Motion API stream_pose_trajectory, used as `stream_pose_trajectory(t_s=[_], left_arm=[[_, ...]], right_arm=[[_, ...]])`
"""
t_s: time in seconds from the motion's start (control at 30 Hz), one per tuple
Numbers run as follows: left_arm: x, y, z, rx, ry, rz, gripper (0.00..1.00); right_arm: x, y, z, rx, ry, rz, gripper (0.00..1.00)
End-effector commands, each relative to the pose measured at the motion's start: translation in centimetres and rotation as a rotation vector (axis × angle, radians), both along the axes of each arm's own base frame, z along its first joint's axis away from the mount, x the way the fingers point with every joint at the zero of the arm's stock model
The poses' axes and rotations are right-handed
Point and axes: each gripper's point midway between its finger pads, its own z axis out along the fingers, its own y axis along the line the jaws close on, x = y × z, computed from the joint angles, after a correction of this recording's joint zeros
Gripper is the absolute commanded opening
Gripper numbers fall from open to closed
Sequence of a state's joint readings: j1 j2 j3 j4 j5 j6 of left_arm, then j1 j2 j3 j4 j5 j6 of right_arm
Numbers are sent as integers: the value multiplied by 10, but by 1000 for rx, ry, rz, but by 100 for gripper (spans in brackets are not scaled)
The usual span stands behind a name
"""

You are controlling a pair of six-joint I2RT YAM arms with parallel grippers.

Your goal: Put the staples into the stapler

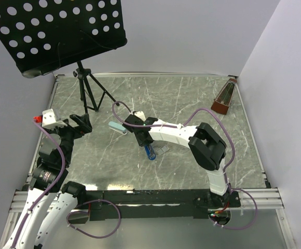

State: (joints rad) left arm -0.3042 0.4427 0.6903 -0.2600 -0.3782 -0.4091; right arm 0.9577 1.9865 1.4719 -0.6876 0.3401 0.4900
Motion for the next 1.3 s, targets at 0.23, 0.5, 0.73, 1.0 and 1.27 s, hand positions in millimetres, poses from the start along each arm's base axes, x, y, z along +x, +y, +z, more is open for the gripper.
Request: stream_pose_trajectory(t_s=[0.23,0.5,0.73,1.0,1.27], left_arm=[[3,-1,-1,-2,0,-3,99],[6,-4,-2,6,-2,-14,99],[-1,-10,17,4,-125,-67,99],[9,-37,42,25,-231,-199,100],[30,-41,54,12,-324,-183,99]], right_arm=[[2,1,54,121,-76,13,19],[4,-37,65,159,-93,0,19],[13,-95,30,125,-35,-27,19],[16,-123,8,128,42,-59,20],[12,-143,-14,99,131,-84,22]])
